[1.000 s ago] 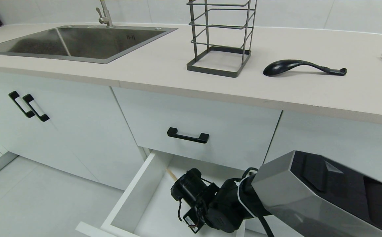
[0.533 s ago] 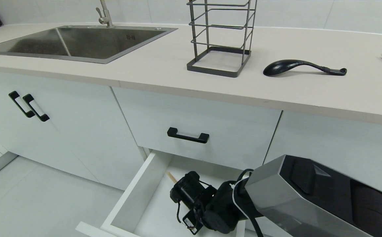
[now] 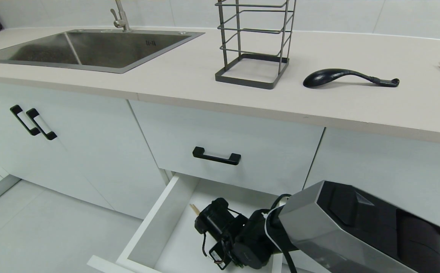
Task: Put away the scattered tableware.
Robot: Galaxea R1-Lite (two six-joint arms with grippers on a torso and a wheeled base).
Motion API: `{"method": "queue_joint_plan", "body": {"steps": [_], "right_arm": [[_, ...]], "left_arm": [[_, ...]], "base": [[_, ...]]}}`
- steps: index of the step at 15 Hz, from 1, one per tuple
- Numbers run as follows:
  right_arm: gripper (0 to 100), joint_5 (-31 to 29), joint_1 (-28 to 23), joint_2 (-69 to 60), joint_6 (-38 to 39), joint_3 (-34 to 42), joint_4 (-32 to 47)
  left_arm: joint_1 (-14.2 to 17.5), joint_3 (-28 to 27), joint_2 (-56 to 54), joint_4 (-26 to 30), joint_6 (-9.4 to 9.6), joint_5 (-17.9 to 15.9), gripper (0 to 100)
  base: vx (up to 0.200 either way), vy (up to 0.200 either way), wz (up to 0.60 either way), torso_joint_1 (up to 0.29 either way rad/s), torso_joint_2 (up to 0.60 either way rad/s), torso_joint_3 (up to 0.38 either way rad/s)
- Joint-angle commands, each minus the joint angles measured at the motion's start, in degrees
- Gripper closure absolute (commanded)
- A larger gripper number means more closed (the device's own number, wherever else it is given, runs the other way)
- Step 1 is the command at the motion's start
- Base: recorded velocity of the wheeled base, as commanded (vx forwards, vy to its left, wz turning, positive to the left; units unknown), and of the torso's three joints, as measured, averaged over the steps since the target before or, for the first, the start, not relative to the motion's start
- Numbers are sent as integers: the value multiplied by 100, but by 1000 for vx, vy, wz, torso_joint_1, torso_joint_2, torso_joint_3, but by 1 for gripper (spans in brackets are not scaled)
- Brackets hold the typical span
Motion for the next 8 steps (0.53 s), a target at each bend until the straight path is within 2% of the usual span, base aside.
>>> {"method": "queue_joint_plan", "body": {"steps": [1,7,8], "right_arm": [[0,1,3,-8,6,8,4],[0,1,64,-632,-3,122,13],[0,1,100,-913,-3,324,-5]], "left_arm": [[4,0,0,-4,-1,2,0],[4,0,0,-4,-1,2,0],[-4,0,0,-4,-1,2,0]], "base": [[0,0,0,0,0,0],[0,0,0,0,0,0],[0,0,0,0,0,0]]}}
